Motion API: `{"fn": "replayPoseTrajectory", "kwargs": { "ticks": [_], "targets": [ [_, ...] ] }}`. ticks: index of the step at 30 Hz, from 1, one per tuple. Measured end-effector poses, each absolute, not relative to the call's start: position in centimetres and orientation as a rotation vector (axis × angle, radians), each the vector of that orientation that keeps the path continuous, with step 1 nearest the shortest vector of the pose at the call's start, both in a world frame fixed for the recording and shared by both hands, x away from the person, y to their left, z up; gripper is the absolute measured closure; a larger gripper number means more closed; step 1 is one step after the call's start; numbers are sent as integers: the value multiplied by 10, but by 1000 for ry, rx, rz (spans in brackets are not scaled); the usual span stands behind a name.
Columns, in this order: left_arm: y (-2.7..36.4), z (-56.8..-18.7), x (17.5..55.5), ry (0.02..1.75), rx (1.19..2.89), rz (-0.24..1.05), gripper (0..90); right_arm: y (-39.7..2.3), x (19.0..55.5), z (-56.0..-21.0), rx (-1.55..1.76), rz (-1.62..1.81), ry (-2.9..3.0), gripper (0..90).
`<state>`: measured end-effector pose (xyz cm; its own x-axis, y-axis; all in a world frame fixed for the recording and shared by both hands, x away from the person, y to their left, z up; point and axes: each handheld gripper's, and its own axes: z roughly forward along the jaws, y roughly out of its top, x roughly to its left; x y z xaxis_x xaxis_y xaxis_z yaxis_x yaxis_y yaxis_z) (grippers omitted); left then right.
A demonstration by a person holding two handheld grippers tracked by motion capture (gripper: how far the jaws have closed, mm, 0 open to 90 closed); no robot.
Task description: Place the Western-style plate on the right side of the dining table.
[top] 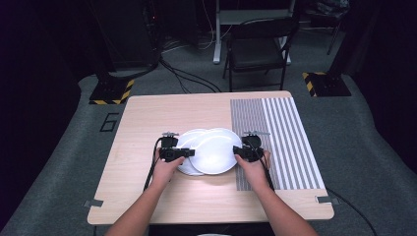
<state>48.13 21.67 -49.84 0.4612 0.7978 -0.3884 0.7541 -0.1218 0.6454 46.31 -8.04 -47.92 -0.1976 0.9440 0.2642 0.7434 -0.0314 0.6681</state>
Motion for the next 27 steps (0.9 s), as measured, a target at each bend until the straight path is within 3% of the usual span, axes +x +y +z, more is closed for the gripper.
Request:
{"fn": "replayPoseTrajectory", "kwargs": {
  "ticks": [27],
  "targets": [
    [210,-503,482,1301,1884,92,611,-93,455,-488,1811,1113,1983,620]
  ]
}}
